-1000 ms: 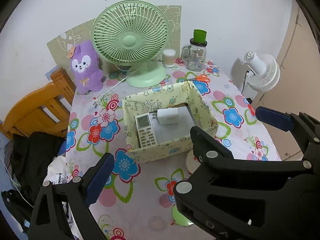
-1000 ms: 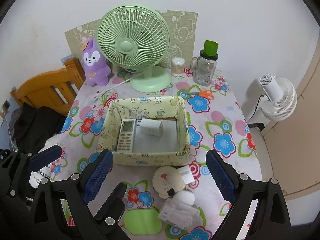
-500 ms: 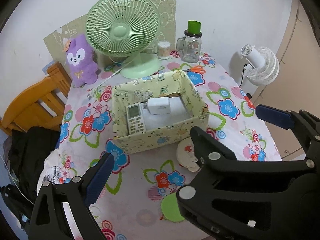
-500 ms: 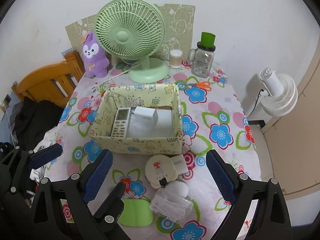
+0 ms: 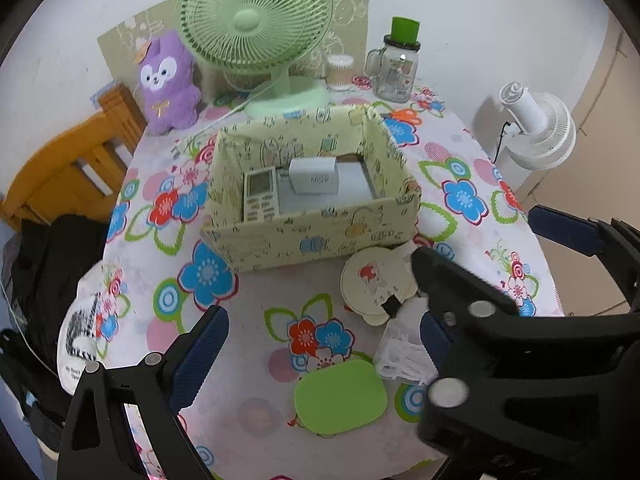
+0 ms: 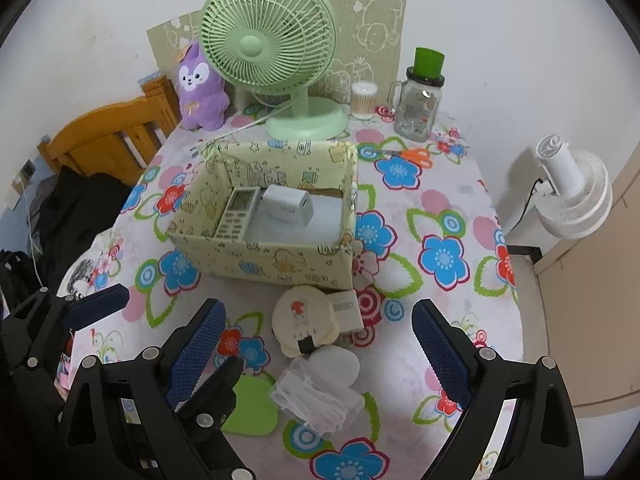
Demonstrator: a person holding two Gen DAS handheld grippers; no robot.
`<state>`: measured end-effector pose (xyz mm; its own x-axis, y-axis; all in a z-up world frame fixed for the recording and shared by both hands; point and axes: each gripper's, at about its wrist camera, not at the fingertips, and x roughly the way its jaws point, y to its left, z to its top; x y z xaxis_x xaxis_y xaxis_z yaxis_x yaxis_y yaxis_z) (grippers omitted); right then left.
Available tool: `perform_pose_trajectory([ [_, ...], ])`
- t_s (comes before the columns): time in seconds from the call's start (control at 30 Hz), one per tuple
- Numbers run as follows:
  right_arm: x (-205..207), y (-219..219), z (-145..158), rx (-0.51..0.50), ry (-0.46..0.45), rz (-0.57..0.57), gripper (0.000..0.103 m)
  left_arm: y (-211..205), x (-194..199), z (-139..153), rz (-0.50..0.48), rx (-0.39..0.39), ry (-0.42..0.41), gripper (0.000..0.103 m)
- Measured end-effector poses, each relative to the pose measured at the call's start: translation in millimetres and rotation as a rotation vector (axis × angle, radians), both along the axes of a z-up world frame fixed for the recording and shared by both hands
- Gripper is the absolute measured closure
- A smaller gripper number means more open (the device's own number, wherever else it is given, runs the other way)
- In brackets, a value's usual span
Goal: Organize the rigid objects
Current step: 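Withdraw both tools from the box back toward the remaining items, then move the right tool toward the clear plastic floss box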
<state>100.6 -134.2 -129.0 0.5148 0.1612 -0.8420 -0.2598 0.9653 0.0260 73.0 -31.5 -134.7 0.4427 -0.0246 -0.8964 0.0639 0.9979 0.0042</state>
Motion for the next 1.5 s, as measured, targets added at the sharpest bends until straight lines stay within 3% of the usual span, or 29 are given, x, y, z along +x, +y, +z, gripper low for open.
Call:
perform_pose_trajectory([
  [0.97,5,-17,-91,-0.018,0.112,0.054,0.007,5,-15,-94,0.128,-0.043,0.16,0.005],
  [1.5,-6,-19,-121,-0.031,0.177,0.09,0.007,0,-29,-114,0.15,-0.037,0.188,0.002],
])
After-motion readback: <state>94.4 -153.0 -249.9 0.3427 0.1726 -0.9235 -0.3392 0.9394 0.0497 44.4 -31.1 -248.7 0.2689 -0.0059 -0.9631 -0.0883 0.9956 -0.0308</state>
